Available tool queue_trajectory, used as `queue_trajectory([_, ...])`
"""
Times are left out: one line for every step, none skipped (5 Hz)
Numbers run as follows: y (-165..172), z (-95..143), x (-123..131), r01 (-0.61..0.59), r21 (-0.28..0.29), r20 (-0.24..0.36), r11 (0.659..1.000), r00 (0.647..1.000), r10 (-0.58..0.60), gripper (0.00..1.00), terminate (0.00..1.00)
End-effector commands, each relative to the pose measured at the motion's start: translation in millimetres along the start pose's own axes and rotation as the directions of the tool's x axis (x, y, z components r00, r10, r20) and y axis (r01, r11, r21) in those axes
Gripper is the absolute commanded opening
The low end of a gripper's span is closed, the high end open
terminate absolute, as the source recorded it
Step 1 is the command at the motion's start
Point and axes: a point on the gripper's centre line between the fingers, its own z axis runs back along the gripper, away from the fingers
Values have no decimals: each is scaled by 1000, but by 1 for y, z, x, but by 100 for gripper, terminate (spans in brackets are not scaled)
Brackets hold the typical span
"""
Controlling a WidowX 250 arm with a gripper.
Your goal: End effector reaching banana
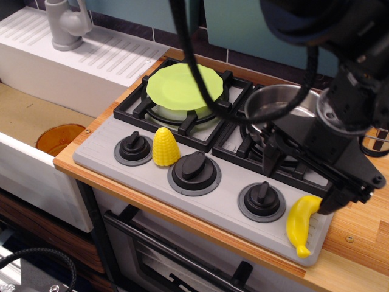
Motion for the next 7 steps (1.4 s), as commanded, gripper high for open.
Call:
queue_trajectory([-17, -5, 9, -15, -5, 73, 1000, 997, 15, 100, 0])
queue_trajectory([-23, -15, 13, -16, -9, 96, 1000, 995, 17, 100, 0])
queue_trajectory([-28, -27, 13, -15, -9, 115, 1000, 993, 16, 100, 0])
queue_trajectory([-32, -35, 10, -21, -20, 128, 1000, 991, 24, 100, 0])
queue_trajectory([-34, -43, 6, -25, -26, 134, 999, 991, 29, 100, 0])
queue_trajectory([-36, -51, -1, -36, -33, 140, 999, 989, 40, 100, 0])
queue_trajectory([-36, -55, -3, -44, -68, 134, 997, 990, 53, 100, 0])
